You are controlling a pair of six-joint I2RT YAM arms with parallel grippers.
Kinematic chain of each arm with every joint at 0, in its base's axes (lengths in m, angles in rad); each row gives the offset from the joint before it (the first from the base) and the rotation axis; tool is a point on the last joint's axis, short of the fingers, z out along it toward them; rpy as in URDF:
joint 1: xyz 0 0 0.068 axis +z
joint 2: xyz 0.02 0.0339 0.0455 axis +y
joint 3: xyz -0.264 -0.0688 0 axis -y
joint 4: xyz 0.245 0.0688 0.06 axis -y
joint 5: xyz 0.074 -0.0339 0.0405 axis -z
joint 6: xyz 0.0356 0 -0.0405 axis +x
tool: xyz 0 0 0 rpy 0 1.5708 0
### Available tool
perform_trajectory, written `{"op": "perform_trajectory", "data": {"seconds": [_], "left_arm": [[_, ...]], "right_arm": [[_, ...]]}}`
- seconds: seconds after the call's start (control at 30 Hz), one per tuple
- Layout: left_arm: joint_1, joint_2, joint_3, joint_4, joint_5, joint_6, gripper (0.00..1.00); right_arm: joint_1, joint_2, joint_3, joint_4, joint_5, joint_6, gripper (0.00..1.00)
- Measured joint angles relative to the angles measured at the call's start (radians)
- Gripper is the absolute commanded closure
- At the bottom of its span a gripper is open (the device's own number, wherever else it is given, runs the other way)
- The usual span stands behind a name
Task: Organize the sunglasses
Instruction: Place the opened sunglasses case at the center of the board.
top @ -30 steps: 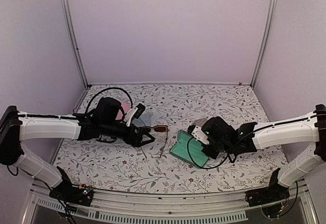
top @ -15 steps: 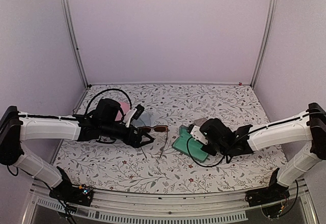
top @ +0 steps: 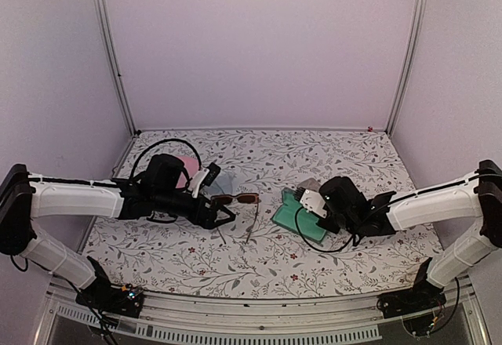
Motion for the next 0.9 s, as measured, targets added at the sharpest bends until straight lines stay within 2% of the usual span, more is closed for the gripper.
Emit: {"op": "perform_trajectory", "data": {"seconds": [0.2, 0.67, 0.9], "left_arm": [[0.002, -0.002, -0.01, 0.007, 0.0, 0.0, 0.08], [0.032, -0.006, -0.019, 0.023, -0.017, -0.012, 0.08], [0.034, -0.011, -0.025, 0.023, -0.047, -0.027, 0.07]], "right_arm": [[-0.019, -0.001, 0.0, 0.015, -0.026, -0.017, 0.88], [0.119, -0.004, -0.01, -0.001, -0.082, 0.068, 0.82], [0.125, 0.0, -0.01, -0.005, -0.08, 0.101, 0.6]]}}
